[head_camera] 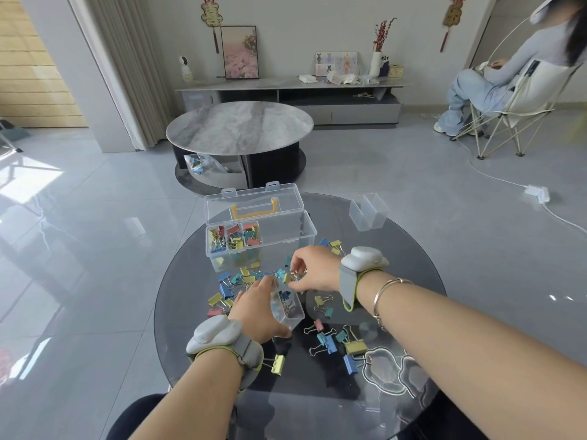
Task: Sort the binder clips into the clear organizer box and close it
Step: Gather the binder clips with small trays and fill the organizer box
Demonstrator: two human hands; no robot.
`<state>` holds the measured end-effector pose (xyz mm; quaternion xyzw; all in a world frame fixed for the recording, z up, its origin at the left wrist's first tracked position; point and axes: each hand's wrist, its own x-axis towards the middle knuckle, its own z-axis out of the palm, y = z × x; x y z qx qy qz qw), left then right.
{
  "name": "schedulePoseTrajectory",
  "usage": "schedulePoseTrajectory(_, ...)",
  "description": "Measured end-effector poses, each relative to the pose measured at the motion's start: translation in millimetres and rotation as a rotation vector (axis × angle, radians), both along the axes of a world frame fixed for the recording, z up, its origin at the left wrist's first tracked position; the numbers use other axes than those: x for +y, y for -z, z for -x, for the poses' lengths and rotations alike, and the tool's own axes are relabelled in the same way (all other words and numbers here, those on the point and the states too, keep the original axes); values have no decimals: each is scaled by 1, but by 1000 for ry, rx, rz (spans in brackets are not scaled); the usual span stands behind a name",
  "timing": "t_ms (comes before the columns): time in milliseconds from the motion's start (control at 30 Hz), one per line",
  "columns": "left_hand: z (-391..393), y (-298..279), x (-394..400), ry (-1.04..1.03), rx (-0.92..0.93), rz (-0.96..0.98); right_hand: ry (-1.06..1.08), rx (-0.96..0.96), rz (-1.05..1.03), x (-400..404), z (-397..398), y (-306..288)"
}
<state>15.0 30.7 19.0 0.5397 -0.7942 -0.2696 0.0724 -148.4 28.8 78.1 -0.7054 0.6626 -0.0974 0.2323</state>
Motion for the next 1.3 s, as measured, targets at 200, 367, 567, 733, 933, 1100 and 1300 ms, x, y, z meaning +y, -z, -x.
schedulePoseTrajectory(200, 2, 0, 0, -23, -17, 24, -125, 87, -180, 8, -18, -3)
schedulePoseTrajectory(367, 1, 1, 1, -31, -21, 20, 57, -369, -419, 8, -12, -18)
schedulePoseTrajectory(567, -1, 0, 2, -36, 3, 10, 174, -592, -460, 12, -6, -21)
schedulePoseTrajectory(733, -2, 2, 2, -53, 27, -16, 139, -513, -299, 15, -6, -8)
schedulePoseTrajectory(933, -2, 1, 4, -58, 38, -25, 116, -531, -172, 10, -5, 1)
schedulePoseTrajectory(1100, -3, -1, 4, -48, 45, -28, 68, -382, -145, 11, 8, -1)
schedulePoseTrajectory(1300, -3, -2, 6, -52, 73, -37, 20, -23, -158, 13, 18, 18)
